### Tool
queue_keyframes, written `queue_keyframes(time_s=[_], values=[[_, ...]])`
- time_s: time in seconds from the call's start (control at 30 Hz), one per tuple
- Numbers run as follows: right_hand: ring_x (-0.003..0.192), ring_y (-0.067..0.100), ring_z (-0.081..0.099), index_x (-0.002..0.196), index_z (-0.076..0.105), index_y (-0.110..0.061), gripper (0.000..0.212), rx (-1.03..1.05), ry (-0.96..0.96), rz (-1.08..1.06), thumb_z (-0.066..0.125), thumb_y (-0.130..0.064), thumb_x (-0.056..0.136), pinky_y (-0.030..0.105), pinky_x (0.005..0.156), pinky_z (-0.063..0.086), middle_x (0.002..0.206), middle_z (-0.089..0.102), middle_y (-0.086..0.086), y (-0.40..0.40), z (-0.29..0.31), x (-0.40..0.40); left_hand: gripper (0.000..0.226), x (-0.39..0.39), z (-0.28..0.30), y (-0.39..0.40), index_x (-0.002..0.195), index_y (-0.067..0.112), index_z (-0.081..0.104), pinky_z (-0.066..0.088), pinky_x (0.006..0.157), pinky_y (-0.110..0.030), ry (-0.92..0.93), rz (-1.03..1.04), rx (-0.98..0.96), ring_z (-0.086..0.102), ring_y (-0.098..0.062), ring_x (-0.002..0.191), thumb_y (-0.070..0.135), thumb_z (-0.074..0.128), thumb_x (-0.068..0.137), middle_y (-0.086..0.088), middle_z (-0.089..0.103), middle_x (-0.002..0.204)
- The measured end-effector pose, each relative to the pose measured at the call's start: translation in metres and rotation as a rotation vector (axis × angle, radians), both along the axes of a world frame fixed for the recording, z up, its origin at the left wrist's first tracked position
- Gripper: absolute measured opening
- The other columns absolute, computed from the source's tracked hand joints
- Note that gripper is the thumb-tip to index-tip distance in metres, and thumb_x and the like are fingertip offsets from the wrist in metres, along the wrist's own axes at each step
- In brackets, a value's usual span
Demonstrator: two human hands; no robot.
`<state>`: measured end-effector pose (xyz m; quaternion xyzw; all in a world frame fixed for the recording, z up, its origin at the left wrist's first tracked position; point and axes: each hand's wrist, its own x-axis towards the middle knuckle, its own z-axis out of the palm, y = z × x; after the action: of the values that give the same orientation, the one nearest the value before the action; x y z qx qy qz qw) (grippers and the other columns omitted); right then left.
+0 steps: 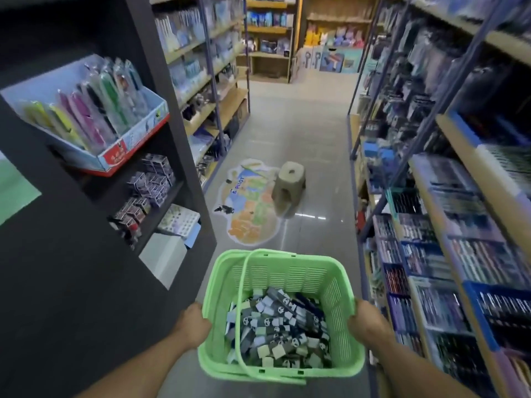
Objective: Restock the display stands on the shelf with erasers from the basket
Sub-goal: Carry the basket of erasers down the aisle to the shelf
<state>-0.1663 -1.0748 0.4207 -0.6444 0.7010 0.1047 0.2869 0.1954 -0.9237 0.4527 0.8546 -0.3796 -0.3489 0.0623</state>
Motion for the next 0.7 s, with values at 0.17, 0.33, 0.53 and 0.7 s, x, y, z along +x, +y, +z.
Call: queue_keyframes(time_s=[0.17,0.33,0.53,0.7], values=[[0.072,0.01,0.065,0.109,0.055,-0.028,0.027,-0.029,0.011,0.087,0.048,-0.007,0.092,0.029,0.061,0.057,0.086,0.065,-0.006,-0.154,0.014,0.04,0.017,0.023,0.009,-0.128,0.079,0.018,0.057,0.044,0.059,-0.022,0.07,0.095,-0.039,0.059,-0.016,0.071,0.005,0.052,0.087,0.002,0.059,0.077],[0.076,0.016,0.067,0.113,0.06,-0.019,0.027,-0.017,0.017,0.096,0.051,-0.009,0.09,0.039,0.074,0.062,0.087,0.065,-0.002,-0.31,-0.002,0.091,0.026,0.066,-0.002,-0.268,0.071,0.024,0.051,0.046,0.061,-0.023,0.148,0.173,-0.06,0.06,-0.018,0.074,0.004,0.052,0.087,0.003,0.059,0.076],[0.075,0.015,0.067,0.108,0.061,-0.022,0.025,-0.015,-0.038,0.15,0.056,-0.009,0.087,0.033,0.068,0.057,0.084,0.065,-0.005,-0.478,0.009,0.153,0.014,0.124,0.009,-0.427,0.078,0.011,0.057,0.034,0.043,-0.021,0.118,0.2,-0.043,0.048,-0.012,0.058,0.003,0.051,0.088,0.002,0.049,0.068],[0.076,0.011,0.067,0.105,0.062,-0.024,0.023,0.003,-0.107,0.169,0.055,-0.009,0.089,0.034,0.071,0.06,0.085,0.067,-0.008,-0.615,0.008,0.203,0.013,0.16,0.017,-0.551,0.079,0.024,0.059,0.049,0.057,-0.025,0.045,0.242,-0.024,0.059,-0.015,0.066,0.013,0.055,0.085,0.002,0.061,0.076]])
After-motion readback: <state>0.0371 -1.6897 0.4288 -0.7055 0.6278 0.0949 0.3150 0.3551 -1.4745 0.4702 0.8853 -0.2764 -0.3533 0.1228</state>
